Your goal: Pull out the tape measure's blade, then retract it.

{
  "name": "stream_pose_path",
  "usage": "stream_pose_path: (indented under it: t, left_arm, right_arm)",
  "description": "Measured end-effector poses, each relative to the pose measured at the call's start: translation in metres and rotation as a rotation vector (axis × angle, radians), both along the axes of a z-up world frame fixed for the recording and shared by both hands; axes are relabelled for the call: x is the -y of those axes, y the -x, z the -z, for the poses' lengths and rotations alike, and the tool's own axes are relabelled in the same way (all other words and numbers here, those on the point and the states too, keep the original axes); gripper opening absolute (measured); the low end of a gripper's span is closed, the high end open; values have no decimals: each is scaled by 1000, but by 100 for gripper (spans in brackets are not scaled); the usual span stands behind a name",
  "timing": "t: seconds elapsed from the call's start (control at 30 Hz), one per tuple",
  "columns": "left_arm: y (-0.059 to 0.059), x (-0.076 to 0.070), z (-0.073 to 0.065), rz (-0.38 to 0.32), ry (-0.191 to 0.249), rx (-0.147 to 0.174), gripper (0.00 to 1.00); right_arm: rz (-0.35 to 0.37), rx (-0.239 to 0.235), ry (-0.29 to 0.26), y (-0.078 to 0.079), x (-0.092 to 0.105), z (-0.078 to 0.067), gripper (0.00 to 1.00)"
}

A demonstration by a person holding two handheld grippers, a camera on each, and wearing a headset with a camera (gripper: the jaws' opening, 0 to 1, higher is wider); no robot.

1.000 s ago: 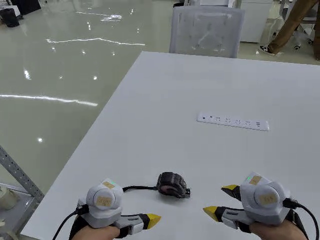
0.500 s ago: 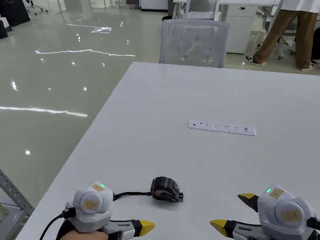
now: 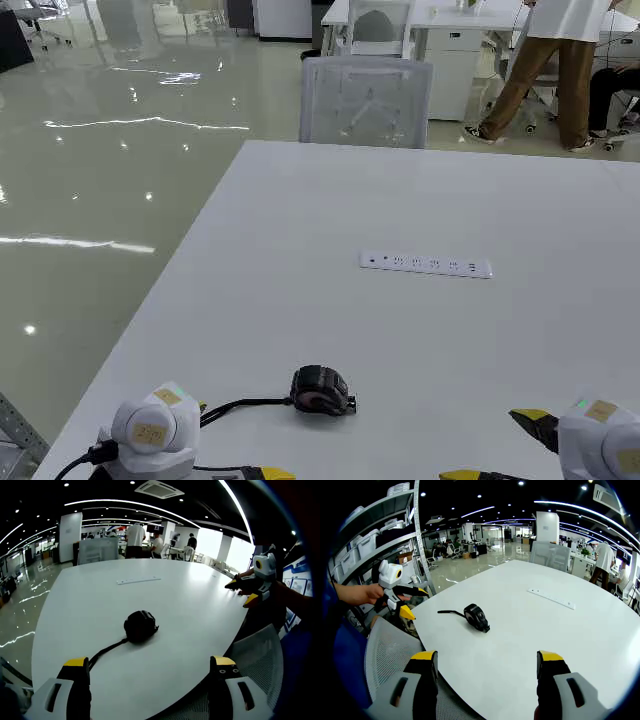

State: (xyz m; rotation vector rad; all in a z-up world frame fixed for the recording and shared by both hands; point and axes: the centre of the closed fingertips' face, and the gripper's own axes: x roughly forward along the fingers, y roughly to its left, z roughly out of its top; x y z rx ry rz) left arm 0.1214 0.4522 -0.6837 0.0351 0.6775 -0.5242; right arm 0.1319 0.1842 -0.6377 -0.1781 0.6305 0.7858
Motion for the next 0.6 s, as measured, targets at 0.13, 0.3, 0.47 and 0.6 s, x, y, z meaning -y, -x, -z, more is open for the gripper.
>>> stream_pose_path:
  t: [0.13, 0.3, 0.47, 0.6]
  left_arm:
    - [6, -7, -2, -2, -3, -12, 97]
    - [11, -19, -5, -20, -3, -18, 98]
    - [15, -27, -11, -30, -8, -16, 98]
    - [18, -30, -14, -33, -6, -23, 98]
  right_arm:
    - [51, 16, -14, 3, 10, -12, 82]
    - [79, 34, -20, 10, 16, -21, 87]
    - [63, 34, -13, 19, 14, -28, 90]
    - [55, 33, -5, 25, 13, -34, 92]
